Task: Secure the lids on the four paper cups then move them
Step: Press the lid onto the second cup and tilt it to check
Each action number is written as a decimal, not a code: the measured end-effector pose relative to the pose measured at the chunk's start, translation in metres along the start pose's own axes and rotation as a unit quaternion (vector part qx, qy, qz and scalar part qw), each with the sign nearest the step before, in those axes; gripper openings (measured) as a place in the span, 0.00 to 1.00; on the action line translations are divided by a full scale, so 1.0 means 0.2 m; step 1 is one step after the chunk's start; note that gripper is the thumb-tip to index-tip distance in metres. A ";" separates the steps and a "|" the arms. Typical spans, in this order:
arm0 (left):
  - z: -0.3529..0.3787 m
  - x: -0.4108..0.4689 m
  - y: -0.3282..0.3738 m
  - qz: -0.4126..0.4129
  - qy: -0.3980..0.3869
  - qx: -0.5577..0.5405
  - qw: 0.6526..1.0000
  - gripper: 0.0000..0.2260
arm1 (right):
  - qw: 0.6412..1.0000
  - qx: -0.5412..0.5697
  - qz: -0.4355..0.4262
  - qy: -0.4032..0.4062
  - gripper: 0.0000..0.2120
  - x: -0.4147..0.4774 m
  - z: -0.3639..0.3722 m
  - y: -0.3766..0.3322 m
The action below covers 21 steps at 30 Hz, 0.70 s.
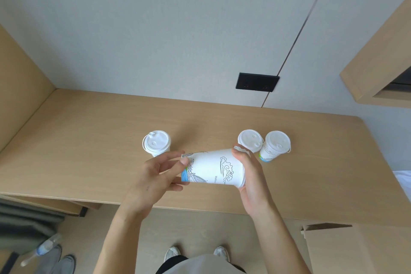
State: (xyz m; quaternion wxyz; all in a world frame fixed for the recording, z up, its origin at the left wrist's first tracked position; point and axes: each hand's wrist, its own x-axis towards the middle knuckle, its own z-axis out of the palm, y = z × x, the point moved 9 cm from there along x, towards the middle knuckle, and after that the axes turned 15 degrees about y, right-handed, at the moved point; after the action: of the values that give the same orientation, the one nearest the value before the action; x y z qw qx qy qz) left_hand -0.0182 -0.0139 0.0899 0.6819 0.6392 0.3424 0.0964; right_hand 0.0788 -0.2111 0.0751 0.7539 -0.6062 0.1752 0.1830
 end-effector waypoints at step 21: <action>-0.02 -0.06 -0.03 -0.008 0.000 -0.008 1.000 0.21 | 1.000 0.016 -0.012 -0.018 0.27 -0.02 -0.01 0.02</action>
State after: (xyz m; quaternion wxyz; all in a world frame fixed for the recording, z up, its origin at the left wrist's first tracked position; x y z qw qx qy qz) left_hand -0.0317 -0.0175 0.0875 0.6876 0.6309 0.3470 0.0936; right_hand 0.0731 -0.2123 0.0733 0.7686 -0.5930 0.1567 0.1820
